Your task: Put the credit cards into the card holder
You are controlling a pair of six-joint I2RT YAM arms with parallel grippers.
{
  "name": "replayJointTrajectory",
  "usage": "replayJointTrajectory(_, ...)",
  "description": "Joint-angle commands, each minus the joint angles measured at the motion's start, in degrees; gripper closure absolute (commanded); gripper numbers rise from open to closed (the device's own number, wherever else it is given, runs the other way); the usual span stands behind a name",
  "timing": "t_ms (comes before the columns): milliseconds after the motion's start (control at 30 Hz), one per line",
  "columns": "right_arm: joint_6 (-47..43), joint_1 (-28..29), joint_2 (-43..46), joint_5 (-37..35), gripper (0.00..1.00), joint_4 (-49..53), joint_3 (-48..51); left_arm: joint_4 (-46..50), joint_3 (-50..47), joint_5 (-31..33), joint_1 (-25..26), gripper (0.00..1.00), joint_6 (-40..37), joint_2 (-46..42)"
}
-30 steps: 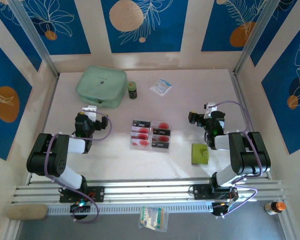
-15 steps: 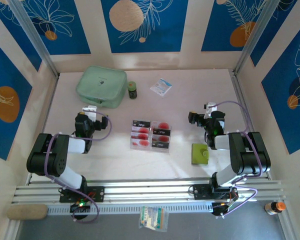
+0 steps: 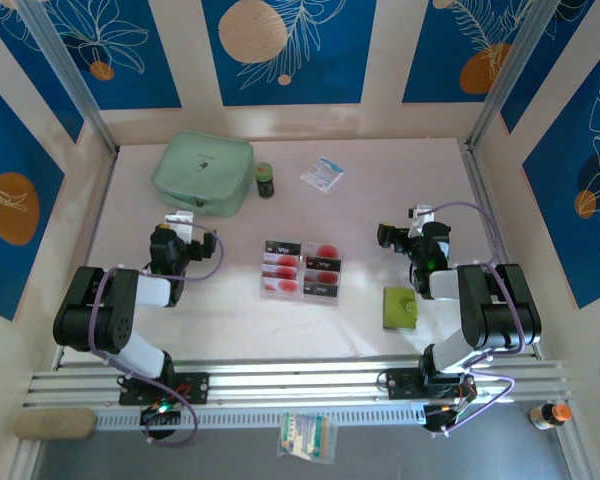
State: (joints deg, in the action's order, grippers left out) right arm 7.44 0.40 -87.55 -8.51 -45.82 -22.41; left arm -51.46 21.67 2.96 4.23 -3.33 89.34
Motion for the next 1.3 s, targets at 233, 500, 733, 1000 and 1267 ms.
replayJointTrajectory(233, 2.5, 0.2, 13.2, -4.2, 0.01, 20.8, -8.1, 14.8, 4.5, 5.2, -0.7, 0.0, 2.6, -10.5)
replayJointTrajectory(500, 28.9, -5.9, 20.2, 10.1, 0.01, 54.8, -23.1, 46.5, 18.3, 7.7, -0.5, 0.0, 21.2, -20.0)
replayJointTrajectory(733, 22.3, 13.2, 26.9, 10.4, 0.06, 64.5, -23.7, 68.0, 21.3, 8.5, 5.9, 0.0, 29.0, -25.1)
replayJointTrajectory(1000, 26.7, 39.2, 27.6, -1.0, 0.12, 71.1, -19.4, 75.5, 16.3, 16.6, 21.2, 0.0, 29.1, -23.4)
replayJointTrajectory(1267, 29.9, 46.8, 19.3, -11.5, 0.11, 76.1, -17.1, 73.7, 15.5, 19.2, 29.0, 0.0, 32.2, -15.2)
